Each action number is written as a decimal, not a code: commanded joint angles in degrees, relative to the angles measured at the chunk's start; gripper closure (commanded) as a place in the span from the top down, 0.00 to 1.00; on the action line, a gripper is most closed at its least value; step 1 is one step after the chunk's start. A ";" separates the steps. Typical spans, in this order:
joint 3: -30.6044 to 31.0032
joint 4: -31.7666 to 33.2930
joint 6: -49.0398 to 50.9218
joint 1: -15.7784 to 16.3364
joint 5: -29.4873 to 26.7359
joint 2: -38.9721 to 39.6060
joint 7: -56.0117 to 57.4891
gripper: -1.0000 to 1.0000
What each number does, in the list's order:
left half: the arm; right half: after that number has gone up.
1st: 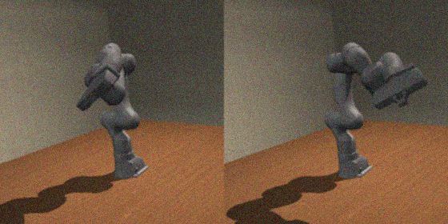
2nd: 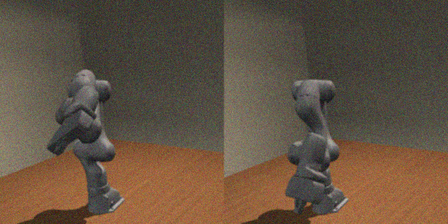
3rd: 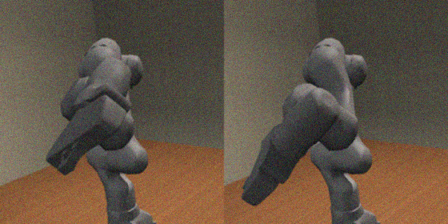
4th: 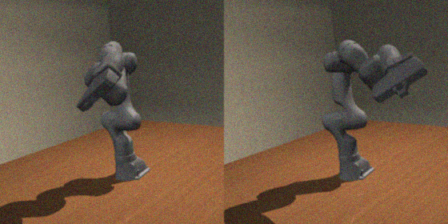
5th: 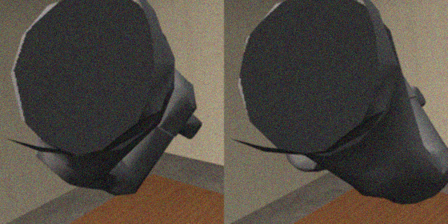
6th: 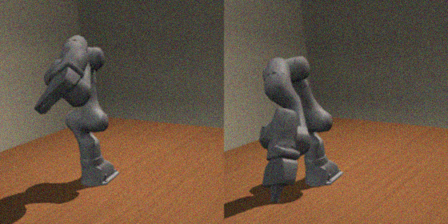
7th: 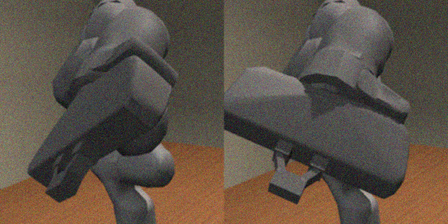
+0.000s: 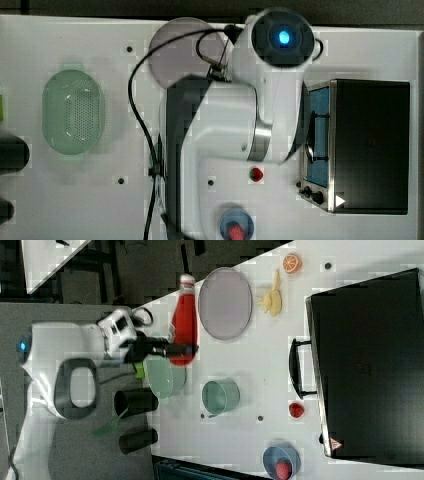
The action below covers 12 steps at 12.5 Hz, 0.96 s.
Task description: Pick ketchup from plate and place it on table.
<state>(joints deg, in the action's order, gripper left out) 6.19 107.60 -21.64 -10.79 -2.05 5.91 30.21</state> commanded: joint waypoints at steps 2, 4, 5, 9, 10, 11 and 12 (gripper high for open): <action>-0.22 12.72 -8.29 0.88 0.01 -1.87 -4.56 0.63; -0.23 18.48 -14.42 0.88 0.01 -1.88 -4.56 0.63; -0.28 20.95 -17.69 0.88 0.01 -1.42 -4.57 0.63; -0.29 26.43 -26.97 0.88 0.01 2.60 -4.57 0.63; -0.25 26.77 -28.56 0.89 0.01 3.97 -4.58 0.63; -0.25 26.98 -30.03 0.90 0.01 5.36 -4.56 0.63; -0.25 27.10 -31.25 0.89 0.01 6.63 -4.58 0.63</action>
<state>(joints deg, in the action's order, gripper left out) 5.96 135.52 -50.89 -10.30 -1.72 13.95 28.61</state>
